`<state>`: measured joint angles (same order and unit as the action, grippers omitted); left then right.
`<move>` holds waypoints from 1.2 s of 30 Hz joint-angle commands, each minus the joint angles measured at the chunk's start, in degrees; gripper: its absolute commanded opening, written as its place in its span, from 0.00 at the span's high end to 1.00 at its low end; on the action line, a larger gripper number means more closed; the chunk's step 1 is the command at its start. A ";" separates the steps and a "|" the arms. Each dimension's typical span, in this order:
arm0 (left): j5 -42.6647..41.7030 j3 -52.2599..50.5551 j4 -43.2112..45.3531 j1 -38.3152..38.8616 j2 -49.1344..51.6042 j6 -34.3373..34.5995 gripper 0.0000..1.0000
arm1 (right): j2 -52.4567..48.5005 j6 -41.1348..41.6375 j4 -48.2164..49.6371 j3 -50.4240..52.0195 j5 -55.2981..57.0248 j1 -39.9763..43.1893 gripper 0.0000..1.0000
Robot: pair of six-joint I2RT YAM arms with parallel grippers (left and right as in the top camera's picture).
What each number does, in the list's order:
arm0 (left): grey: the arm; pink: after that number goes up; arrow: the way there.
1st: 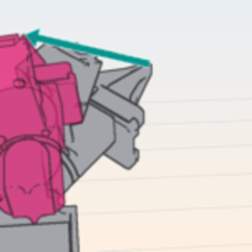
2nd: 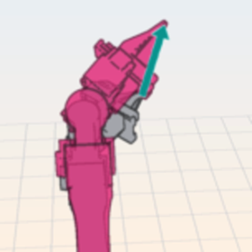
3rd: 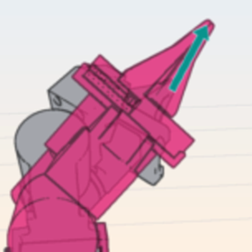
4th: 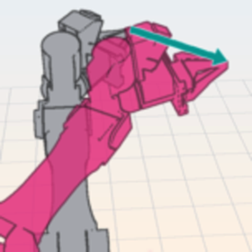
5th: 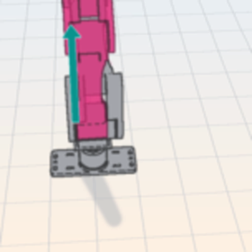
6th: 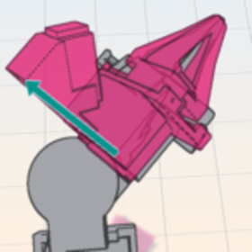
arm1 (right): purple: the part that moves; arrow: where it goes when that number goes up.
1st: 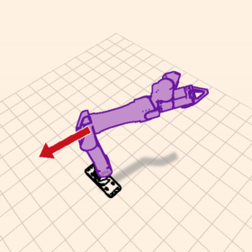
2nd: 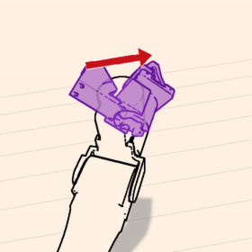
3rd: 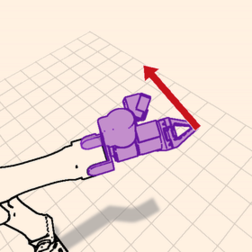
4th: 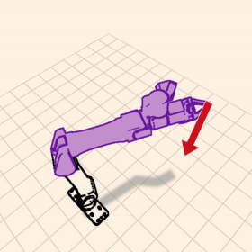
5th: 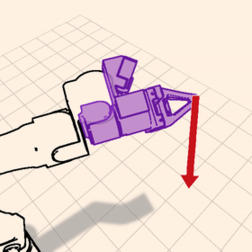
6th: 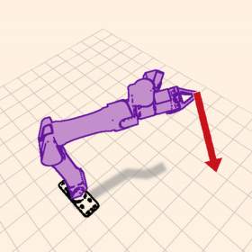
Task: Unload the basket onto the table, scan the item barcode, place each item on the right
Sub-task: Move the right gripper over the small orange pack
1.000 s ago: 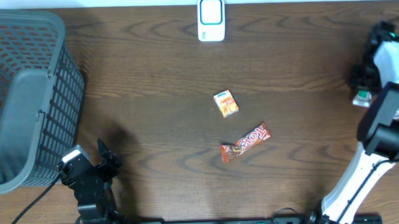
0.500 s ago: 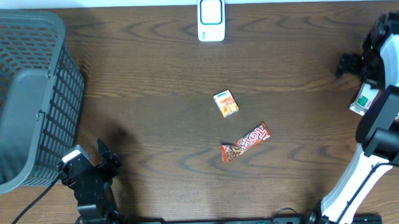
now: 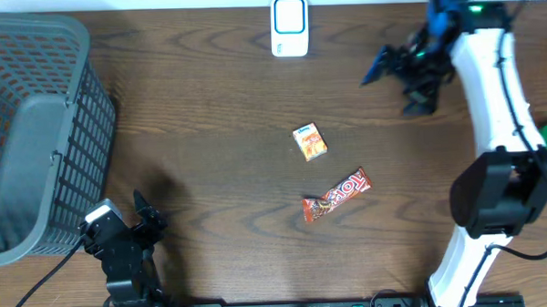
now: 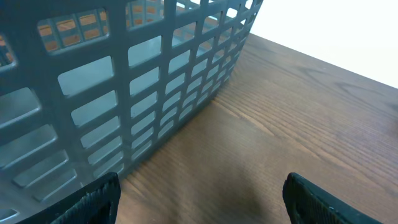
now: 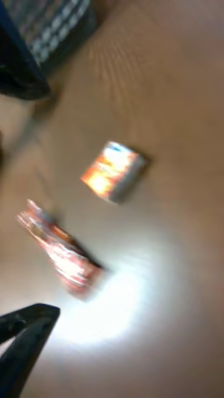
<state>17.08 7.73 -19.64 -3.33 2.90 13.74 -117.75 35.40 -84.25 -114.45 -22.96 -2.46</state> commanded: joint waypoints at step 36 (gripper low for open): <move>0.79 -0.44 -0.07 -0.13 -0.15 0.31 0.16 | -16.20 45.05 14.12 8.39 15.17 -23.71 0.01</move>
<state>17.08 7.73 -19.64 -3.33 2.90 13.74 -130.91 81.56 -69.30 -106.32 -5.78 -25.63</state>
